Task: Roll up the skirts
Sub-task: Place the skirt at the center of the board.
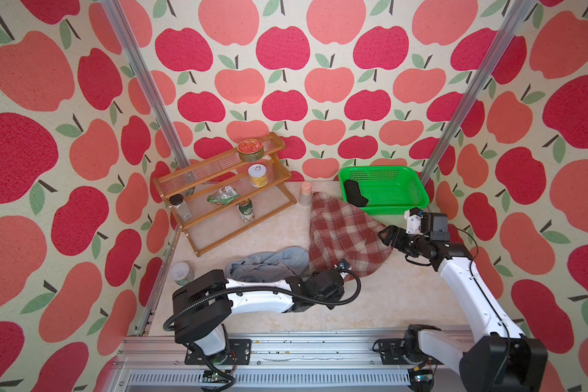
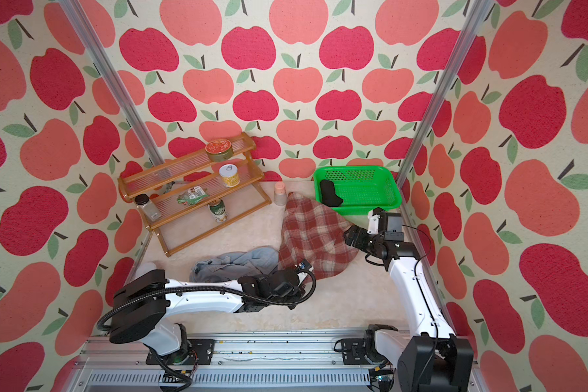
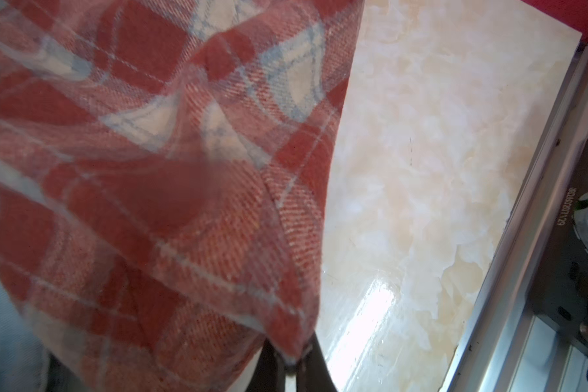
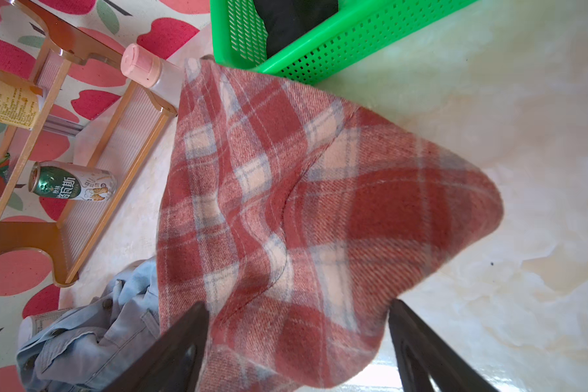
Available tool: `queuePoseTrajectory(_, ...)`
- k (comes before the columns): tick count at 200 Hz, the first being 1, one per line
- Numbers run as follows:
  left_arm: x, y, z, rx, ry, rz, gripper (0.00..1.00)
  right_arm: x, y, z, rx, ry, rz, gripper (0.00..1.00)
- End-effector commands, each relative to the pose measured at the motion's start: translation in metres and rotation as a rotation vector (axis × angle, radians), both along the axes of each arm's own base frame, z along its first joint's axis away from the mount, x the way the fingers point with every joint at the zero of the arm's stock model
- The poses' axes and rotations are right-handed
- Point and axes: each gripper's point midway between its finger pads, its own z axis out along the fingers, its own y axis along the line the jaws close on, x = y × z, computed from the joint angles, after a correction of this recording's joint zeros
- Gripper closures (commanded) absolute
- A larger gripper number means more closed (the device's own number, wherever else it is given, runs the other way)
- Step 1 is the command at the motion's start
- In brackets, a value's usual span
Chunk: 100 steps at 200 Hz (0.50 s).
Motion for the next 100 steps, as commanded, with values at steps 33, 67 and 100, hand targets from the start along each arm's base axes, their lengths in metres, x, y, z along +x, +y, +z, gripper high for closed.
queuePoseTrajectory(33, -0.008, 0.006, -0.012, 0.006, 0.028, -0.003, 0.92, 0.009, -0.02, -0.006, -0.132, 0.047, -0.038, 0.14)
queuePoseTrajectory(67, -0.009, 0.004, -0.009, -0.001, 0.026, -0.013, 0.92, 0.027, -0.013, -0.005, -0.081, 0.021, -0.034, 0.18)
queuePoseTrajectory(100, -0.012, 0.009, -0.012, 0.026, 0.027, -0.02, 0.91, 0.064, 0.006, -0.038, 0.034, 0.144, -0.014, 0.2)
